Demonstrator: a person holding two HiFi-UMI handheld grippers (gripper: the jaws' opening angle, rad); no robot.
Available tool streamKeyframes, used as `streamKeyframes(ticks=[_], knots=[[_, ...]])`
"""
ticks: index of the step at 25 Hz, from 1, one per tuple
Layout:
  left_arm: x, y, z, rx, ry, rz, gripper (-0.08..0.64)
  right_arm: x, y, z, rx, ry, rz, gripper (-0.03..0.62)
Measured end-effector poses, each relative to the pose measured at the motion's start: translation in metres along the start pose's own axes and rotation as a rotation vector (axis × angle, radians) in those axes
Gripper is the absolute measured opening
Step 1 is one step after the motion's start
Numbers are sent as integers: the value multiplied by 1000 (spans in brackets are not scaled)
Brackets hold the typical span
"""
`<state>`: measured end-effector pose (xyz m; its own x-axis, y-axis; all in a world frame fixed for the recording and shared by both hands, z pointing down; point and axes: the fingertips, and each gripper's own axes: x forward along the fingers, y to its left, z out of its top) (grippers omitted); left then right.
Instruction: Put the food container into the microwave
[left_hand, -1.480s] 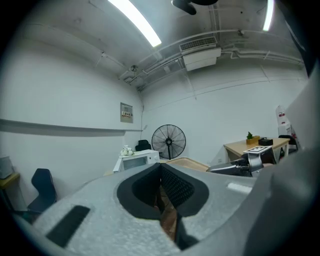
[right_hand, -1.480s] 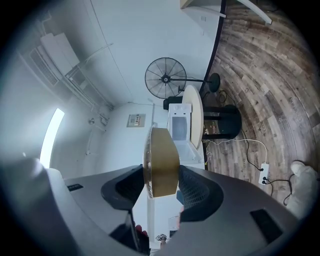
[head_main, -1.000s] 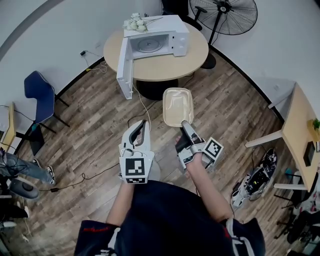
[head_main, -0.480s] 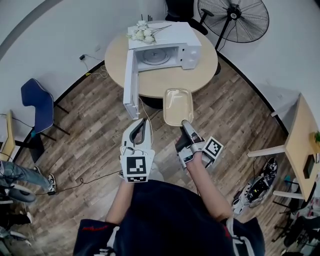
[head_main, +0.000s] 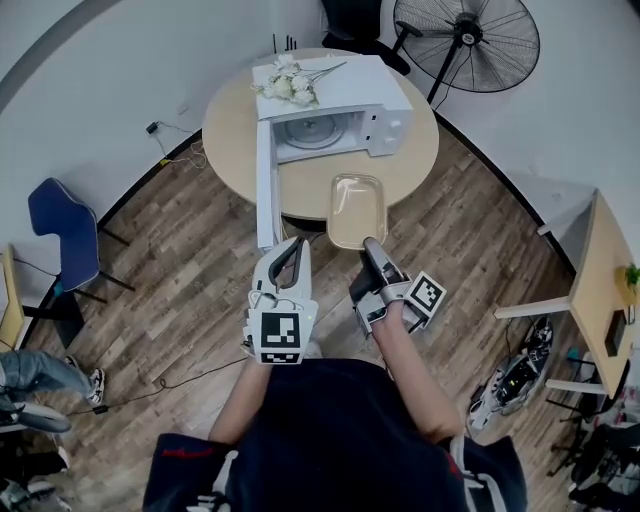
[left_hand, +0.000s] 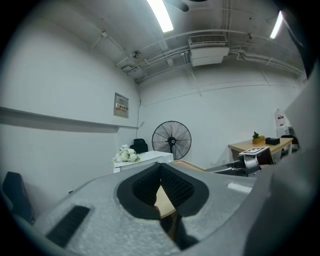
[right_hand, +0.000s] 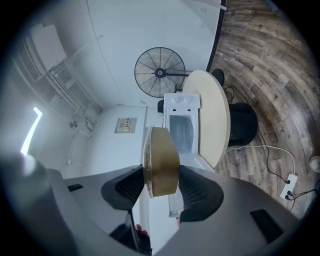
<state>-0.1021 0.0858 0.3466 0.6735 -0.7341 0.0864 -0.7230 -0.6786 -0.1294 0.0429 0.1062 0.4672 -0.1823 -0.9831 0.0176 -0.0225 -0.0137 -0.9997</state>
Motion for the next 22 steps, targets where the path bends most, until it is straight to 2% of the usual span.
streamKeyframes(ticks=[12,22], knots=[[36,4,-8,-15,-6,-54,15,36,-13,19,2,-23,-33,215],[101,11,-10,-25,20,-36,15,89,-20,56,20,30,-50,215]])
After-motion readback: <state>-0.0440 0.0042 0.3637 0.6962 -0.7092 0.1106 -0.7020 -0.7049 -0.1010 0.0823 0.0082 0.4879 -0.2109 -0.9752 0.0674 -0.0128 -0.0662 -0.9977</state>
